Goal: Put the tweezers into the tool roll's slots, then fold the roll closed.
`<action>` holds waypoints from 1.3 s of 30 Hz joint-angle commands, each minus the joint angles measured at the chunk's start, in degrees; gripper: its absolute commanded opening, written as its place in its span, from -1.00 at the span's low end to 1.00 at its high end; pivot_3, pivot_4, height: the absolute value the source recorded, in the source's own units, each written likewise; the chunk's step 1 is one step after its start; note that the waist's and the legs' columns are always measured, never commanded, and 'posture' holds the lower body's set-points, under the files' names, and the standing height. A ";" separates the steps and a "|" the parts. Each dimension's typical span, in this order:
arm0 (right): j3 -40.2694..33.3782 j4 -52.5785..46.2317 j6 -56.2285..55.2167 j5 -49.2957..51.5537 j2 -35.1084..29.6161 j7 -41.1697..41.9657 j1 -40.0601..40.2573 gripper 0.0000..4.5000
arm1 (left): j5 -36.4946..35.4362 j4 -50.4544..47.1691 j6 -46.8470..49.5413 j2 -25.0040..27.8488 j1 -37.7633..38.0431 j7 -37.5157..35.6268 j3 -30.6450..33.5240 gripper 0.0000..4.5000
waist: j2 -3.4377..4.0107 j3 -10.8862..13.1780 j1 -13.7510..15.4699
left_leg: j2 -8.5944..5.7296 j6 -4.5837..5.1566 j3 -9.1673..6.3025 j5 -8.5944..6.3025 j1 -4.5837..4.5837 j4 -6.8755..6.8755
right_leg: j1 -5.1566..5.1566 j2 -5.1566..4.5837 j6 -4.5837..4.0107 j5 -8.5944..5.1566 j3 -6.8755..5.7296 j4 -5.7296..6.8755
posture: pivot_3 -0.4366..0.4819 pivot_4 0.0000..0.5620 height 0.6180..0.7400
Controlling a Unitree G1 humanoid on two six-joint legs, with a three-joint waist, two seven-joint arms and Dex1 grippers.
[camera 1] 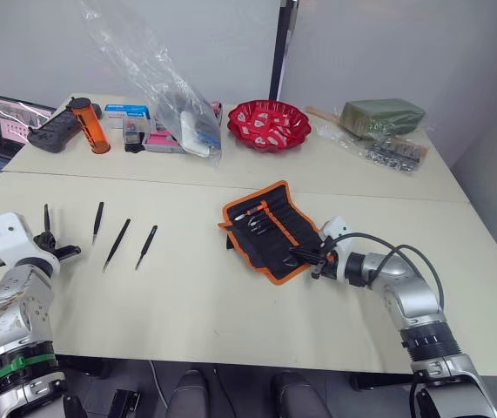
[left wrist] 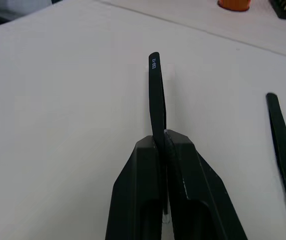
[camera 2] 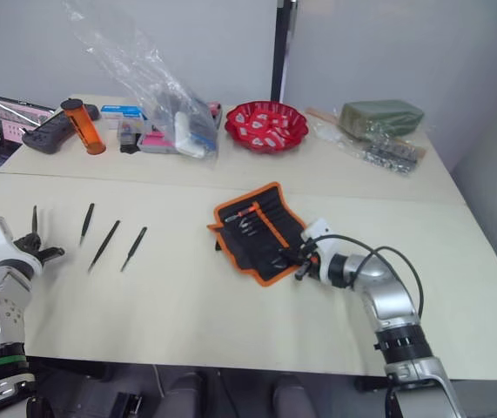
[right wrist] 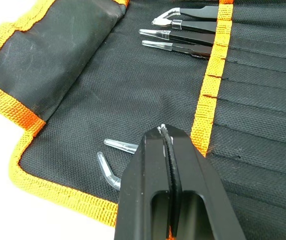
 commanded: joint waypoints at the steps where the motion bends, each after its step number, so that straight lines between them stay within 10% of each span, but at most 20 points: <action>1: 0.36 1.33 0.34 -0.60 -0.04 -0.48 0.41 -1.00 | -1.02 -6.09 -0.98 2.48 -1.60 -3.65 -1.73 -1.00 | 0.00 0.00 -0.01 | 0.00 0.00 0.00 0.00 0.00 0.00 | 0.00 0.00 0.00 0.00 0.00 0.00 | -0.05 -0.47 0.82; 16: -3.92 -1.46 0.13 2.54 2.18 -4.19 2.61 -1.00 | -4.56 -15.06 8.53 15.61 -17.90 -41.49 -32.05 -1.00 | 0.05 0.08 -0.15 | -0.02 0.00 0.00 0.01 -0.11 0.00 | -0.05 0.01 0.02 -0.01 0.01 -0.03 | -0.05 -0.47 0.82; 39: -5.42 -2.30 -2.96 3.26 3.60 -7.20 4.23 -1.00 | 3.76 -9.90 24.05 6.98 -32.51 -48.17 -53.49 -1.00 | 0.62 0.51 -0.25 | -0.06 0.07 -0.06 0.06 -0.86 0.14 | -0.78 0.04 0.12 0.02 0.04 0.16 | -0.05 -0.47 0.82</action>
